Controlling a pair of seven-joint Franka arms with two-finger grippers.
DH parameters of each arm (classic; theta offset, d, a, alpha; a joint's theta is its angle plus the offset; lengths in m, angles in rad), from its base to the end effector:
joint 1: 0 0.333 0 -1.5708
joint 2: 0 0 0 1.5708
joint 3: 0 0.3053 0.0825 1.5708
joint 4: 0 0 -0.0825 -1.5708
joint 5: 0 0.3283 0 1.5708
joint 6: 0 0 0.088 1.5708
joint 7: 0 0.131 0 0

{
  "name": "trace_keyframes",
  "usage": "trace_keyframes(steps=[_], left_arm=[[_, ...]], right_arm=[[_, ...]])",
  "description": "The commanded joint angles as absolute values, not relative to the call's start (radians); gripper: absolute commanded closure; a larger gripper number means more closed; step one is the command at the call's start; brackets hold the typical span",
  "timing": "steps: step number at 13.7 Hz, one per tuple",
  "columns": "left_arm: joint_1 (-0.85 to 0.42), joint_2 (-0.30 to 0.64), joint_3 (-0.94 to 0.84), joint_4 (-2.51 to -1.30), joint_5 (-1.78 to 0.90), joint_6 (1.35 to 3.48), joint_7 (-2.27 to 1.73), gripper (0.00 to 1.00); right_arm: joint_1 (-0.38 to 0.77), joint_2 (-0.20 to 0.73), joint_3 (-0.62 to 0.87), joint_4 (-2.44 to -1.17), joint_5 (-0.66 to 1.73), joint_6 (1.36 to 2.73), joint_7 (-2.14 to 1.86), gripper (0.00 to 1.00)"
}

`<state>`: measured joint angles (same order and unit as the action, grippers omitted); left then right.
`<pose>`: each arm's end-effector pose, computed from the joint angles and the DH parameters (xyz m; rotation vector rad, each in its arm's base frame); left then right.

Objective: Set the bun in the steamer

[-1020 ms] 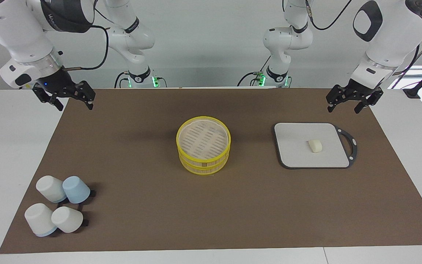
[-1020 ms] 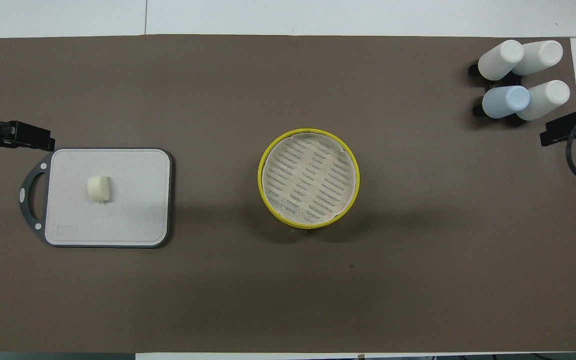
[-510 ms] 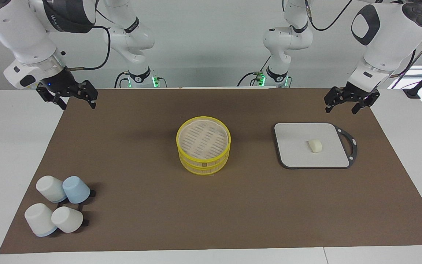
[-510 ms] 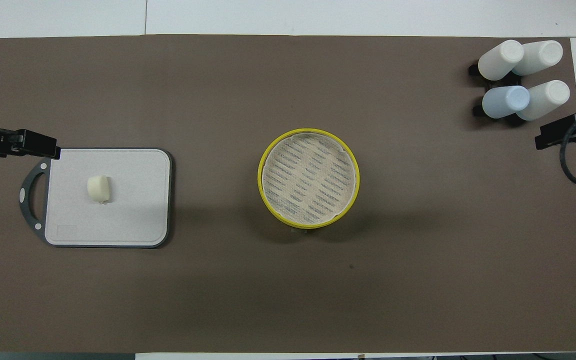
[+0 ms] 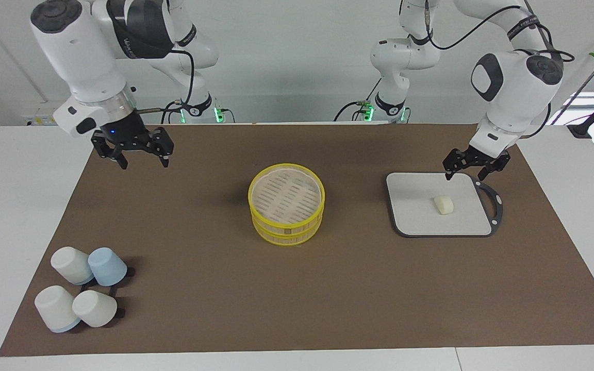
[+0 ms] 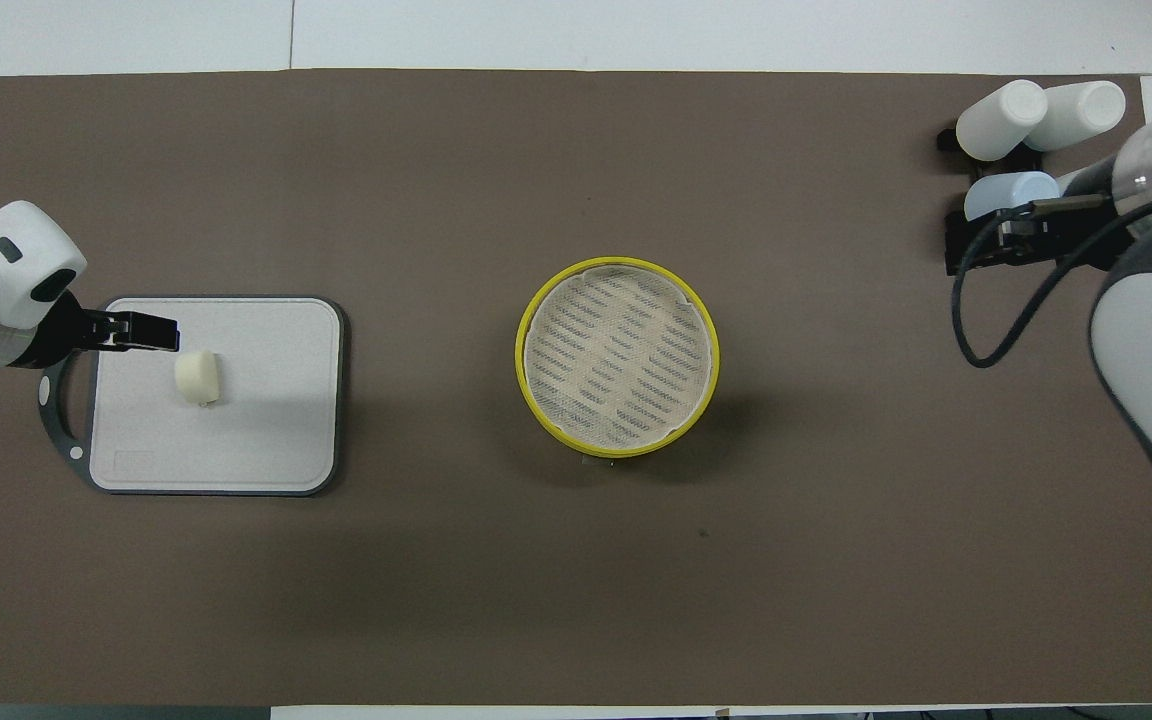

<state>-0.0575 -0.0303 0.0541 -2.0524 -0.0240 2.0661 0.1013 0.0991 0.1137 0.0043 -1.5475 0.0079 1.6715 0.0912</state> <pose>0.4983 -0.0033 0.4447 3.1166 -0.1462 0.0702 0.5374 0.0566 0.5494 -3.1322 -0.0179 -0.0148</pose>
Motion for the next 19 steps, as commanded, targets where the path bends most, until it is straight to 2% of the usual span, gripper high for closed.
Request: trace_keyframes(steps=[1, 5, 10, 11, 16, 19], left_arm=[[-0.026, -0.061, 0.054, -2.167, -0.029, 2.178, 0.103, 0.0], [-0.018, 0.04, 0.054, -2.174, -0.028, 2.24, 0.098, 0.0], [-0.018, 0.087, 0.054, -2.206, -0.028, 2.33, 0.089, 0.0], [-0.018, 0.1, 0.054, -2.206, -0.028, 2.335, 0.077, 0.0], [-0.018, 0.14, 0.054, -2.206, -0.028, 2.367, 0.072, 0.0], [-0.018, 0.14, 0.054, -2.206, -0.028, 2.367, 0.072, 0.1]], right_arm=[[0.19, 0.201, 0.006, -1.502, 0.009, 1.693, 0.236, 0.0], [0.349, 0.355, 0.005, -1.36, 0.006, 1.69, 0.394, 0.0], [0.489, 0.624, 0.002, -1.009, 0.011, 1.615, 0.587, 0.0], [0.508, 0.659, 0.003, -0.971, 0.011, 1.621, 0.619, 0.0], [0.593, 0.683, 0.012, -0.954, 0.011, 1.626, 0.721, 0.0], [0.646, 0.701, 0.0, -0.954, 0.009, 1.635, 0.749, 0.0]])
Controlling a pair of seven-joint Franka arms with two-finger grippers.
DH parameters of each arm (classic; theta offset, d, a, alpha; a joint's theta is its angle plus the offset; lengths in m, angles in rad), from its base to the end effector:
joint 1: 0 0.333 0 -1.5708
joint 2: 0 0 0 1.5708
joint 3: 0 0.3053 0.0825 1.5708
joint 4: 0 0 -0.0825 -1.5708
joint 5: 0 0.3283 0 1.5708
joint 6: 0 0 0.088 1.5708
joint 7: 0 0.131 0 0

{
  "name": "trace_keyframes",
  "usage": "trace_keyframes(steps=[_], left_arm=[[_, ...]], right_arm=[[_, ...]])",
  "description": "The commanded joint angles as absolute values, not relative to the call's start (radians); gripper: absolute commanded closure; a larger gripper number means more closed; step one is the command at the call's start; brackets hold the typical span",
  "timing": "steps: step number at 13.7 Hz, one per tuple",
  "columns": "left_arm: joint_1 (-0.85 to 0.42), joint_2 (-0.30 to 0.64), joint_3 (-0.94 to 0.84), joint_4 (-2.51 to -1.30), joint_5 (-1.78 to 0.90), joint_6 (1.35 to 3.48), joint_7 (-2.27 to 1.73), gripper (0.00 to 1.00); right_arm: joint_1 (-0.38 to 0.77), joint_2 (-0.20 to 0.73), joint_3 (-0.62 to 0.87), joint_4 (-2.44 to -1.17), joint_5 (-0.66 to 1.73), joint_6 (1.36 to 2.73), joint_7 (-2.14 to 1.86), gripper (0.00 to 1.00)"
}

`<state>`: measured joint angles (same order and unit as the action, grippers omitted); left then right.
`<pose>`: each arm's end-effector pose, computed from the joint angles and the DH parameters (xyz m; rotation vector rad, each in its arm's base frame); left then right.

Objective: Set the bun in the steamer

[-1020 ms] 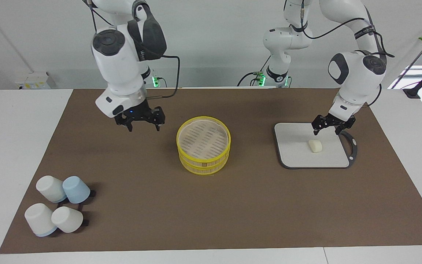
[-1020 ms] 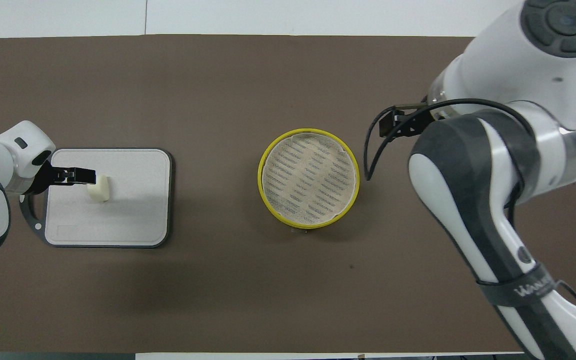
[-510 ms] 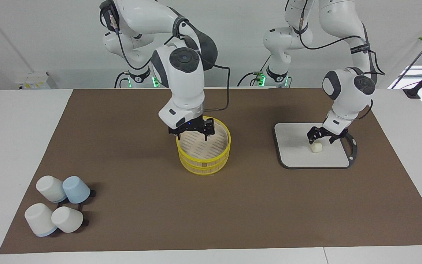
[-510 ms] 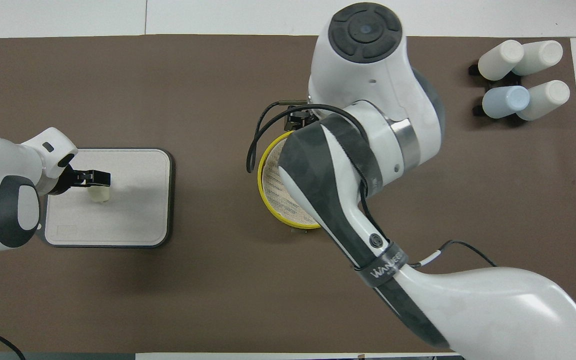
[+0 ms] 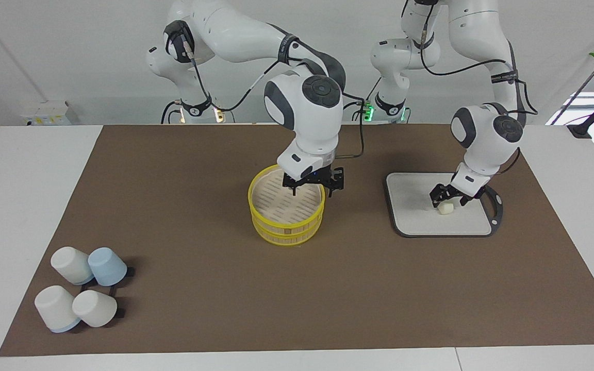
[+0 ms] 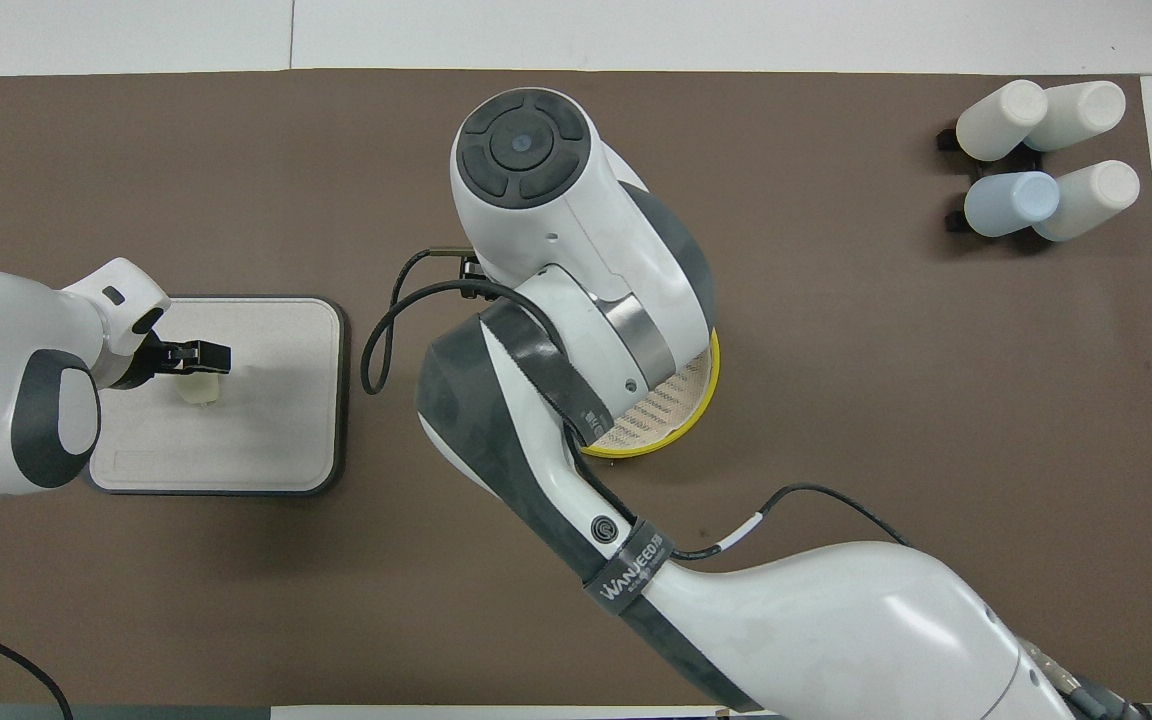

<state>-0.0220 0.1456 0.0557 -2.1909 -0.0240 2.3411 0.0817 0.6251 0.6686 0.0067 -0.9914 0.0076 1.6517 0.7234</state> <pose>0.5081 0.0161 0.3246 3.1323 -0.0500 0.0085 0.5452 0.3984 0.4426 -3.1341 0.1469 0.0217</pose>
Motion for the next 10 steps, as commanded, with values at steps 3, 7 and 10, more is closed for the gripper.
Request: trace_keyframes(steps=[3, 7, 10], left_arm=[[-0.02, 0.141, 0.054, -2.209, -0.028, 2.365, 0.072, 0.12], [-0.021, 0.141, 0.054, -2.217, -0.026, 2.367, 0.071, 0.33], [-0.021, 0.141, 0.054, -2.218, -0.028, 2.365, 0.071, 0.68]], right_arm=[[0.675, 0.703, 0.002, -0.976, 0.002, 1.67, 0.79, 0.0], [0.683, 0.69, 0.002, -1.041, 0.003, 1.749, 0.799, 0.0], [0.678, 0.67, 0.002, -1.101, 0.006, 1.793, 0.799, 0.0]])
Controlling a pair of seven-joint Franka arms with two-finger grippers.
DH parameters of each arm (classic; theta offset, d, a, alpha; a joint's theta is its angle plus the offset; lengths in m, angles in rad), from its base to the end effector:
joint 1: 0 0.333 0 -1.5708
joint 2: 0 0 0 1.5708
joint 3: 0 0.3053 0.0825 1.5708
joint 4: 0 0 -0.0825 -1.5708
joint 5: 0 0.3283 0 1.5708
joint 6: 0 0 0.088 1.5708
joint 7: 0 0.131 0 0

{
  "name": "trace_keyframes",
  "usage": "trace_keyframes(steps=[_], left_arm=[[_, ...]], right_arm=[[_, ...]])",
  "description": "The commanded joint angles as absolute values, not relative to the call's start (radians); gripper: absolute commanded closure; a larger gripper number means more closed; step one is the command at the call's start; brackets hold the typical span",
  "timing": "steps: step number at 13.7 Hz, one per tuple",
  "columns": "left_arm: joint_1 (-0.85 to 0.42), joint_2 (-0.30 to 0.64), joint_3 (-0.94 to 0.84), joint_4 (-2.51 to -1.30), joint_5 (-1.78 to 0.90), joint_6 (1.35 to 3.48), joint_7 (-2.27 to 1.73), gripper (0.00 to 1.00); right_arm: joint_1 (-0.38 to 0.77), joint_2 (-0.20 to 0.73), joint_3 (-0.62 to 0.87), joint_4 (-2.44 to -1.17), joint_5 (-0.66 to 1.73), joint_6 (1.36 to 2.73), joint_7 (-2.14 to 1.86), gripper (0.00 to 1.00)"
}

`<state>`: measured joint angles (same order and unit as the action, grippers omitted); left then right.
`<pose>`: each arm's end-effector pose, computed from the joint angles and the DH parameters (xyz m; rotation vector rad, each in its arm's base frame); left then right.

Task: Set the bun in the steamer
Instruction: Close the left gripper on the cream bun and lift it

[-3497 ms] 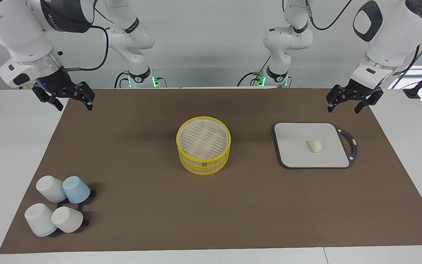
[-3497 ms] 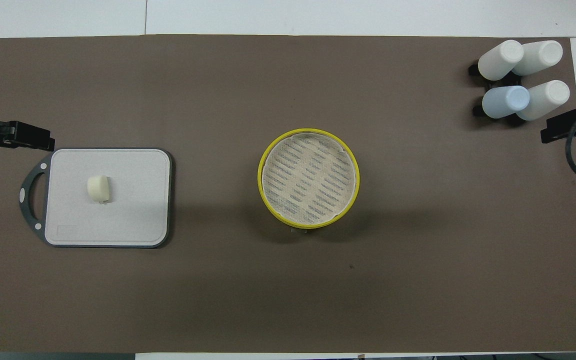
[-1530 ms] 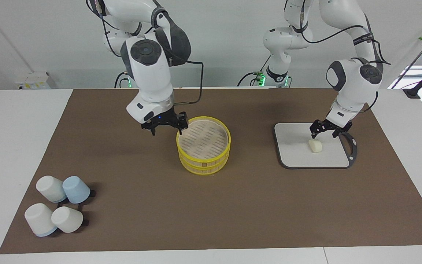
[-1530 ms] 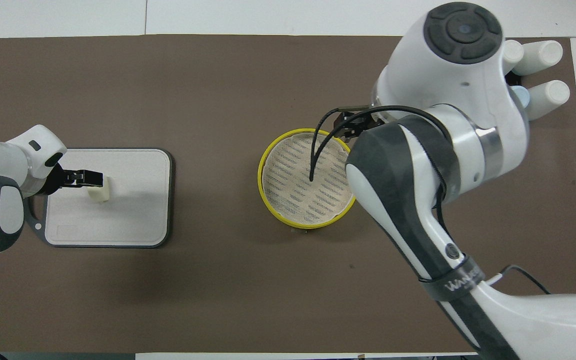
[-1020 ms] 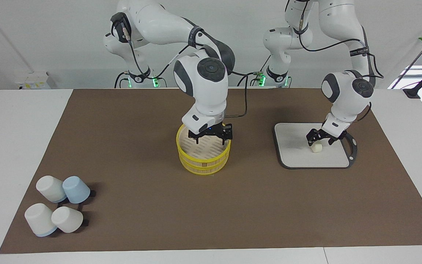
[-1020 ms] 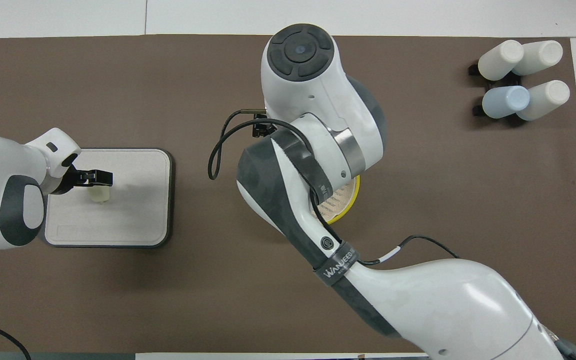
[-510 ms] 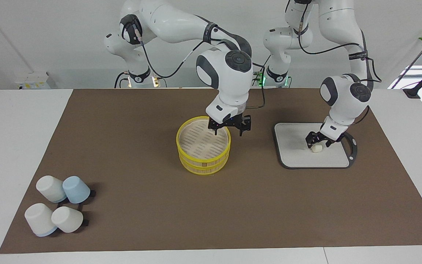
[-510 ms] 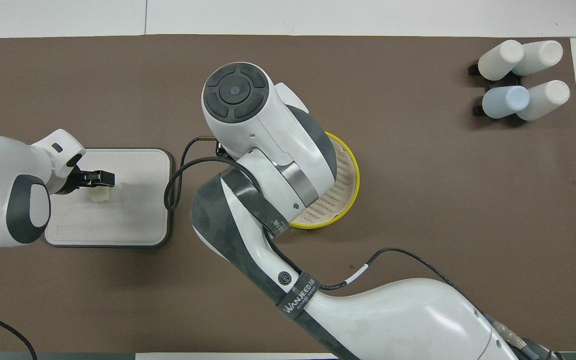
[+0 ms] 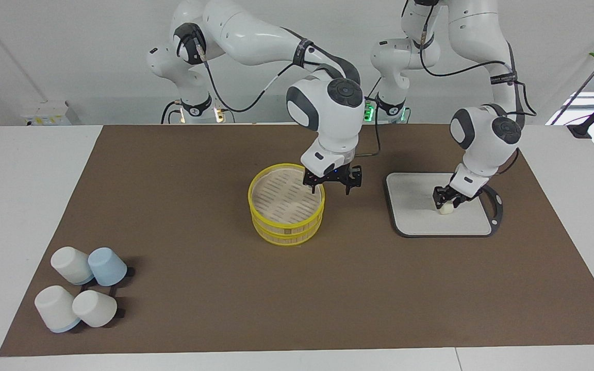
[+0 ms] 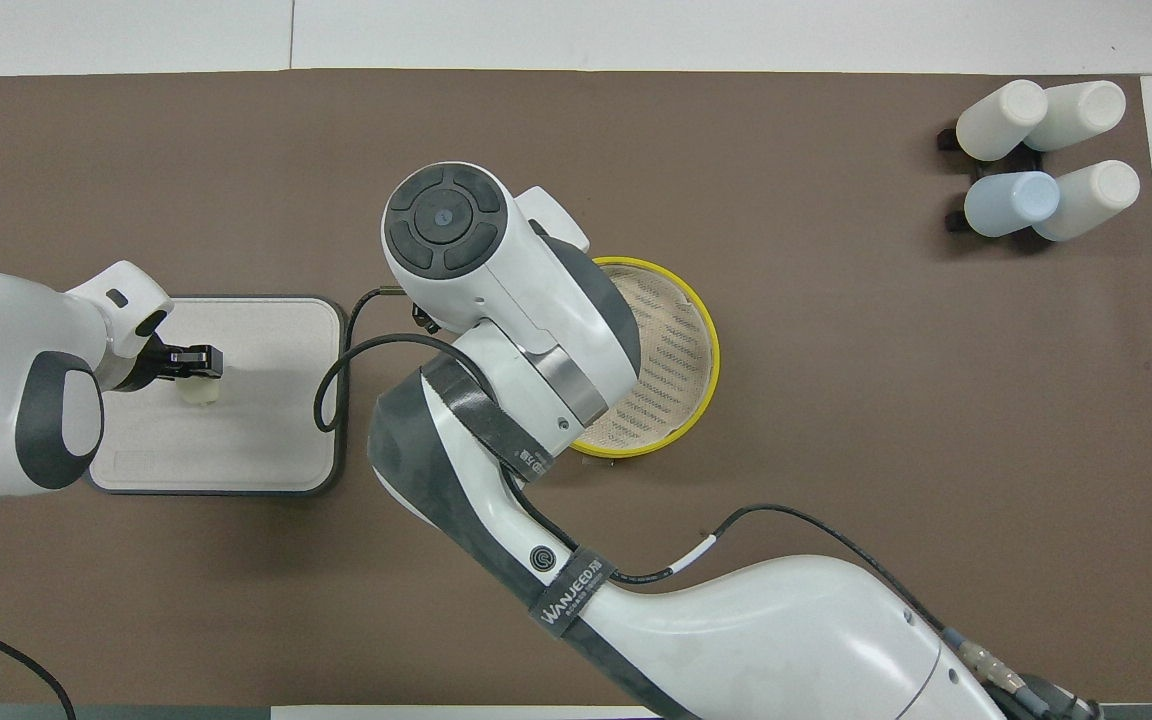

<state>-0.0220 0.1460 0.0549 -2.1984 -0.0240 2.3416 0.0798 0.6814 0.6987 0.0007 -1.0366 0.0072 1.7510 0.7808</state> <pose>0.5059 0.0157 0.3215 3.1319 -0.0481 -0.0031 0.5328 0.4336 0.4117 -3.1216 0.1564 -0.0104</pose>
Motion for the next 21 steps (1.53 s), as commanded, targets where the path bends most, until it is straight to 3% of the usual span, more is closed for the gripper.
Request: trace_keyframes(steps=[1, 5, 11, 12, 17, 18, 21], left_arm=[[-0.02, 0.141, 0.054, -2.218, -0.028, 2.364, 0.071, 0.76], [-0.02, 0.143, 0.054, -2.185, -0.028, 2.333, 0.052, 0.79], [-0.049, 0.129, 0.049, -2.007, -0.026, 2.067, -0.032, 0.79], [-0.051, 0.127, 0.048, -1.991, -0.026, 2.039, -0.04, 0.79], [-0.112, 0.114, 0.043, -1.913, -0.026, 1.928, -0.178, 0.78], [-0.127, 0.107, 0.041, -1.913, -0.028, 1.927, -0.205, 0.78], [-0.158, 0.104, 0.041, -1.905, -0.028, 1.919, -0.264, 0.78]], right_arm=[[0.678, 0.657, 0.002, -1.132, 0.011, 1.813, 0.799, 0.0], [0.686, 0.649, 0.002, -1.193, 0.015, 1.859, 0.818, 0.01], [0.686, 0.638, 0.003, -1.224, 0.018, 1.856, 0.842, 0.09], [0.686, 0.637, 0.003, -1.226, 0.018, 1.855, 0.848, 0.16], [0.716, 0.635, 0.0, -1.216, 0.012, 1.838, 0.87, 0.76], [0.719, 0.635, 0.0, -1.212, 0.011, 1.832, 0.893, 1.0], [0.723, 0.635, 0.0, -1.209, -0.003, 1.819, 0.896, 1.0]])
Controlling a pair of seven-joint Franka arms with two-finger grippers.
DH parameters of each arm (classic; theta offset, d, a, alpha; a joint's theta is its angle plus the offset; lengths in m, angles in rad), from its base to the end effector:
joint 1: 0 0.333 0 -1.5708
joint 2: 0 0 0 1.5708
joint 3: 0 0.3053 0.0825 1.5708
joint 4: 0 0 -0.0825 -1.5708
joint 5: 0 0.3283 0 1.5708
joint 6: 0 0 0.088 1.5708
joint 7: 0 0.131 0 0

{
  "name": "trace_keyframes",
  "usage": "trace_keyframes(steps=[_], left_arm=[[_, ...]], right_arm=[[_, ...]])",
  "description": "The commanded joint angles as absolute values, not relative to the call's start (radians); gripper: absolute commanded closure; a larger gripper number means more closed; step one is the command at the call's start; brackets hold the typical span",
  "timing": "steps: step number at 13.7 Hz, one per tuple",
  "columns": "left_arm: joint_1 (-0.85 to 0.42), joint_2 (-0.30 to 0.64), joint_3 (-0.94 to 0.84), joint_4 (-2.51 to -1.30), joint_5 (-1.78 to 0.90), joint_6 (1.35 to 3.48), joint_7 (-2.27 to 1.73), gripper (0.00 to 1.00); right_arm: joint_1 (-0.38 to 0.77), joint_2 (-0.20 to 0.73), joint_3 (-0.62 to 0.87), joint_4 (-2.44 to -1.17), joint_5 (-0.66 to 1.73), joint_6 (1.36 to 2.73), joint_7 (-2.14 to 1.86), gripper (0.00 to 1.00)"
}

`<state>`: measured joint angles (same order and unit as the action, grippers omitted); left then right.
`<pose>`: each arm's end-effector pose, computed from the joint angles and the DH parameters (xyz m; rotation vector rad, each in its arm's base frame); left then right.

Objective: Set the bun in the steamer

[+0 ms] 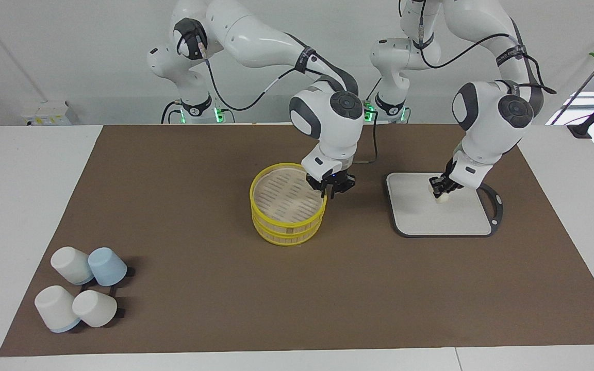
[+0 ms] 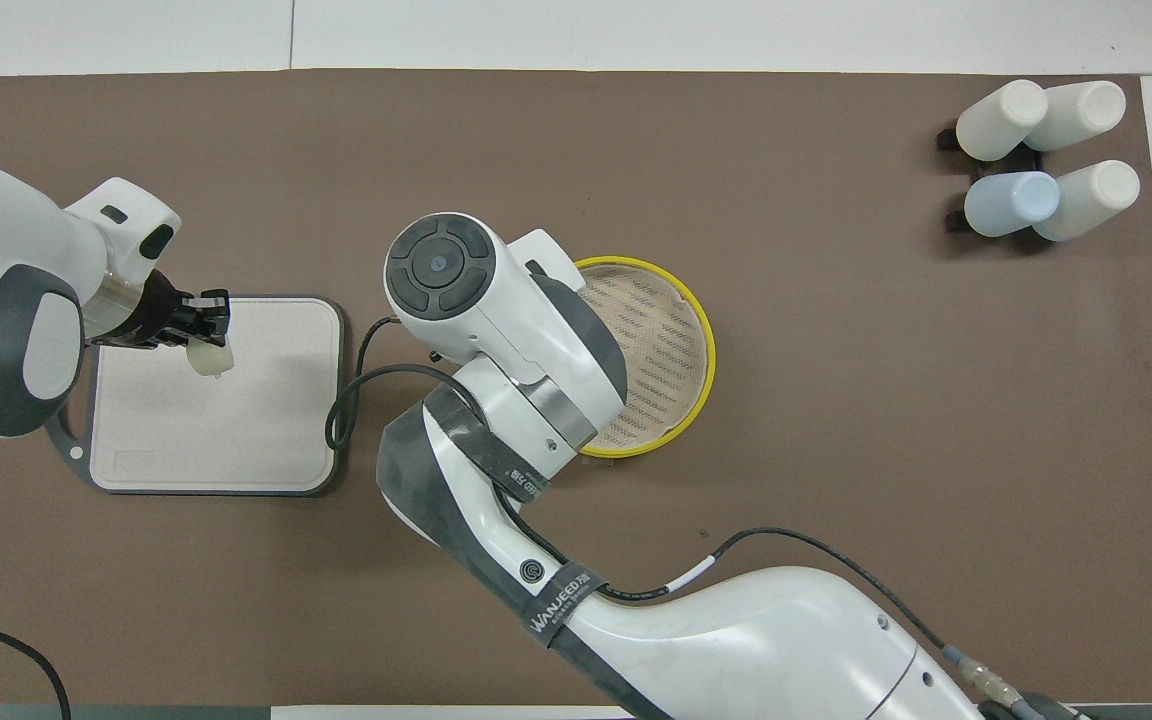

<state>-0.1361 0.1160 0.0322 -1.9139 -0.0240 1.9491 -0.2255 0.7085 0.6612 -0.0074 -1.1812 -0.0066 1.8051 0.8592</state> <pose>0.5222 -0.0570 0.4175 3.1275 0.2056 -0.1295 0.5147 0.4352 0.3805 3.0981 -0.2406 -0.0292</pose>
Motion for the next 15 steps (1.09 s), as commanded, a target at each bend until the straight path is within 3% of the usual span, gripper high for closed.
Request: trace_keyframes(steps=[1, 6, 12, 15], left_arm=[[-0.163, 0.104, 0.041, -1.901, -0.029, 1.913, -0.274, 0.78], [-0.215, 0.118, 0.035, -1.826, -0.035, 1.856, -0.394, 0.78], [-0.285, 0.141, 0.035, -1.749, -0.051, 1.815, -0.498, 0.77], [-0.371, 0.196, 0.035, -1.633, -0.064, 1.789, -0.622, 0.77]], right_arm=[[0.721, 0.635, 0.0, -1.207, -0.003, 1.818, 0.896, 1.0], [0.7, 0.629, -0.002, -1.152, 0.002, 1.773, 0.873, 1.0], [0.536, 0.496, 0.003, -1.144, 0.06, 1.7, 0.672, 1.0], [0.436, 0.471, 0.0, -1.147, 0.058, 1.66, 0.496, 1.0]])
